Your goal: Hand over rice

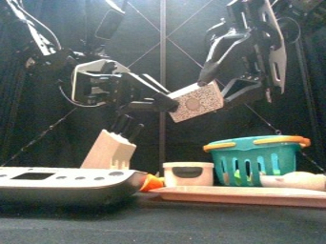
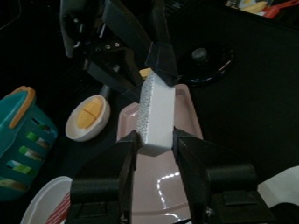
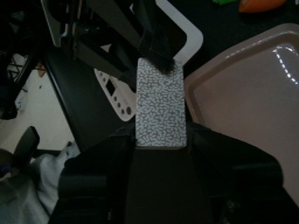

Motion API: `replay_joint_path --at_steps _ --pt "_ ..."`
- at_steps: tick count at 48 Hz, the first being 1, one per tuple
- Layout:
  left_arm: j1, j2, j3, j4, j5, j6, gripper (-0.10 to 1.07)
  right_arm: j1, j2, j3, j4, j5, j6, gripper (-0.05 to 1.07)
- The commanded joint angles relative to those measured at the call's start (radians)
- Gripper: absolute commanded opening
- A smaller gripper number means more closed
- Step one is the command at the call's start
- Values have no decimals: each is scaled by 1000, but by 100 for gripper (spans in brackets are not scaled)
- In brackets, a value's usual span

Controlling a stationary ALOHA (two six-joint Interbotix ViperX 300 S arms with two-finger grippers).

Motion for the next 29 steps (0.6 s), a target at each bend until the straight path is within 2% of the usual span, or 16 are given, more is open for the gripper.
replay_joint_path --at_steps 1,9,29 --pt "0 -9 -17 -3 -11 -3 59 -3 -18 -6 -6 9 -8 88" --pt "0 -11 -14 -3 -11 -3 59 -3 -32 2 -8 28 -12 101" --pt "0 -12 -8 -8 -8 -11 59 2 -66 28 -20 61 -20 101"
